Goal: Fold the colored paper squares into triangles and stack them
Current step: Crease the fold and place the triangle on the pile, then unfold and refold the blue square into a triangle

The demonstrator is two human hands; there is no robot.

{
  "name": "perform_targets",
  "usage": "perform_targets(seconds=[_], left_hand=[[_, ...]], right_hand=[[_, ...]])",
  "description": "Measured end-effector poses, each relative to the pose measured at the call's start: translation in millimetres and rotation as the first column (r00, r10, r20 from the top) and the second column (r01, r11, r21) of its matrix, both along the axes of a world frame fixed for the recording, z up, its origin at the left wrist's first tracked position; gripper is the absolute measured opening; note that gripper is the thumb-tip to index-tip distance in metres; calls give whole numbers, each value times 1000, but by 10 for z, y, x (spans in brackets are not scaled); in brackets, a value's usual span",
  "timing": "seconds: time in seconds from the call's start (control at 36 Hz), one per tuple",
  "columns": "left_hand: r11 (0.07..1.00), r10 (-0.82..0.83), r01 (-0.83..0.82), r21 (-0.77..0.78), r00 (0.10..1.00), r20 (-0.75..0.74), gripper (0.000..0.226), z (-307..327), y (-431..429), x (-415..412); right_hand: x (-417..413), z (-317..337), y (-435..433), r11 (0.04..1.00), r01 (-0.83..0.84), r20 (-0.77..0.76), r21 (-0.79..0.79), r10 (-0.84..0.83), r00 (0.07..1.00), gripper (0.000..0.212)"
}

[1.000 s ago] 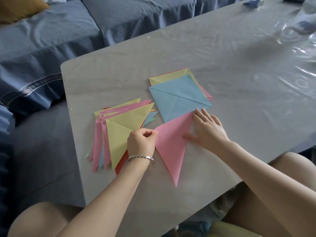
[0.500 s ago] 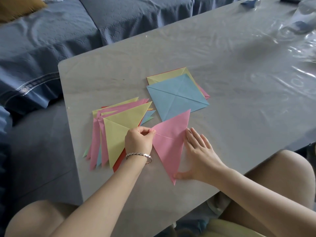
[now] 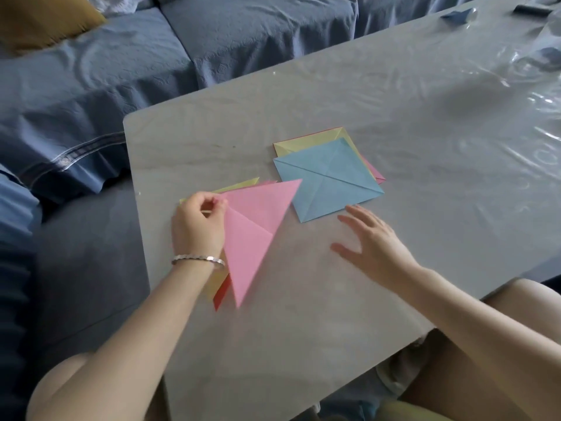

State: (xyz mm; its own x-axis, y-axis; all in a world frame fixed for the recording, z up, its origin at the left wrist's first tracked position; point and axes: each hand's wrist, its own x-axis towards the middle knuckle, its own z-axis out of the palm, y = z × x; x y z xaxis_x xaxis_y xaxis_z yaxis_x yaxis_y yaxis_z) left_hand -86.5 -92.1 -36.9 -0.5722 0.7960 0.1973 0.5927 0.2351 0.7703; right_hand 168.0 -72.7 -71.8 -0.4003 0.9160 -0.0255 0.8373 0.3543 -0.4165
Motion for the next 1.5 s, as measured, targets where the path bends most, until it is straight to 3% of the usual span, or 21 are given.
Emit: perform_targets(seconds=[0.11, 0.19, 0.25, 0.31, 0.36, 0.44, 0.53, 0.69, 0.83, 0.97, 1.03, 1.11, 1.19, 1.31, 1.42, 1.5], left_hand=[[993, 43, -55, -102, 992, -117, 10, -47, 67, -341], [967, -11, -55, -248, 967, -256, 33, -74, 88, -398], [974, -90, -4, -226, 911, -403, 45, -79, 99, -315], [982, -157, 93, -163, 881, -447, 42, -68, 121, -130], [961, -255, 208, -181, 919, -301, 32, -42, 162, 143], [907, -295, 304, -291, 952, 75, 28, -53, 290, 533], [850, -206, 320, -418, 933, 296, 44, -115, 462, 789], [903, 54, 191, -385, 839, 542, 59, -193, 696, 1002], [900, 45, 181, -397, 866, 498, 56, -197, 767, 1052], [886, -88, 225, -405, 940, 330, 14, -195, 801, 1047], [889, -125, 240, -389, 947, 297, 31, -190, 790, 1032], [898, -125, 272, -346, 912, 391, 41, -167, 735, 1011], [876, -106, 324, -356, 852, 513, 25, -125, 609, 924], [826, -106, 407, -391, 792, 601, 15, -129, 393, 690], [724, -289, 469, -505, 872, 395, 14, -117, 169, 466], [693, -371, 470, -547, 883, 288, 12, -118, 51, 417]], right_hand=[[-28, 20, 314, 999, -39, 137, 29, 35, 990, 60], [-51, 4, 443, 997, -77, 241, 5, 73, 968, 61], [-54, -16, 466, 995, -100, 278, -5, 98, 956, 54], [-50, -29, 446, 994, -112, 289, -4, 108, 951, 47], [-35, -46, 424, 993, -122, 285, 9, 114, 952, 45], [-7, -72, 400, 989, -141, 277, 34, 126, 953, 46], [17, -107, 409, 988, -151, 267, 42, 135, 954, 48], [23, -231, 421, 986, -117, 148, 120, 98, 984, 34], [35, -245, 430, 972, -130, 123, 198, 107, 987, 31], [33, -229, 410, 982, -107, 102, 155, 92, 991, 31], [40, -230, 397, 986, -78, 64, 147, 69, 996, 36], [97, -266, 365, 992, 26, -29, 122, -22, 999, 52], [188, -327, 362, 974, 75, -95, 212, -56, 994, 54], [358, -302, 336, 950, 18, -132, 310, 25, 991, 55], [498, -251, 250, 932, -144, -202, 334, 220, 954, 36], [535, -246, 135, 901, -285, -178, 328, 355, 918, 19]])
